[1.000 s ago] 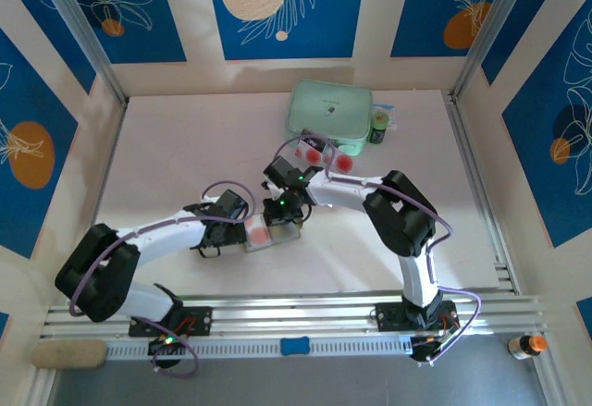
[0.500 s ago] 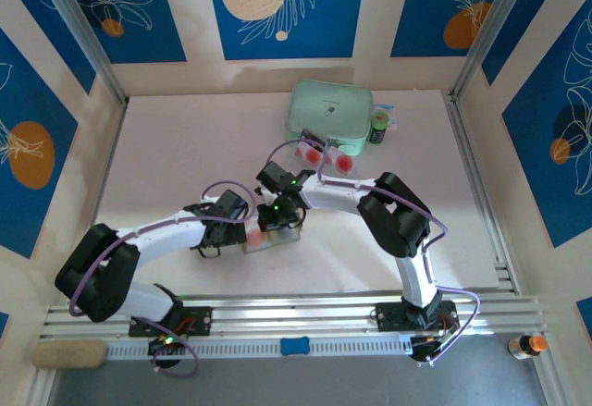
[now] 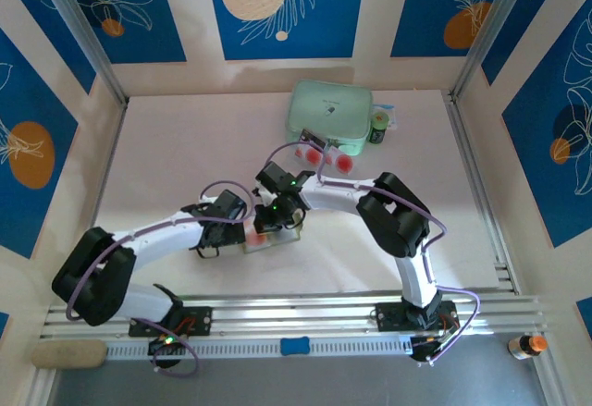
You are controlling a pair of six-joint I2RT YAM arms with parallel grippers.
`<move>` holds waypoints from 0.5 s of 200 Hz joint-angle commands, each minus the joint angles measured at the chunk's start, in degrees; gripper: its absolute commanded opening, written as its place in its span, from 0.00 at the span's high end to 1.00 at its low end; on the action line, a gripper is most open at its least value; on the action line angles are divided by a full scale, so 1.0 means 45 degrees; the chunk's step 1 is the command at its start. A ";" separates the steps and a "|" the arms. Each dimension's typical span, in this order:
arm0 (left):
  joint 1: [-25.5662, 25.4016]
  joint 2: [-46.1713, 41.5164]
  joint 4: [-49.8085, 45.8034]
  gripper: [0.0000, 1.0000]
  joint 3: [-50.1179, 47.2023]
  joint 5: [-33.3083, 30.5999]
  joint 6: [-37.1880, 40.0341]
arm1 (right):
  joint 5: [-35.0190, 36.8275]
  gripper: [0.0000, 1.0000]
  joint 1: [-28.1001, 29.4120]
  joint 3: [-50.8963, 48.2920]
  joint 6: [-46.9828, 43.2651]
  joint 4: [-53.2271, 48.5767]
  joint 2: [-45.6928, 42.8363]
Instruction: Put the credit cards into the card holder
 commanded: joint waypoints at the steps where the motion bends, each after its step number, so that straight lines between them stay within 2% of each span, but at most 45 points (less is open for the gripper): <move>1: 0.0093 -0.1034 -0.0118 0.00 0.0102 0.0185 -0.0234 | -0.0210 0.95 -0.0442 -0.0438 0.0196 0.0042 -0.1429; 23: 0.0161 -0.2103 -0.0563 0.00 0.0300 0.0003 -0.0307 | 0.0383 0.87 -0.0835 -0.0906 0.0009 -0.0236 -0.2284; 65: 0.0298 -0.3166 -0.0660 0.00 0.0560 0.0176 -0.0047 | 0.2091 0.67 -0.1444 -0.1968 -0.0538 -0.0853 -0.3424; 100: 0.0321 -0.3219 0.0505 0.00 0.0437 0.1284 0.0402 | 0.3052 0.62 -0.1725 -0.2425 -0.0840 -0.1089 -0.3611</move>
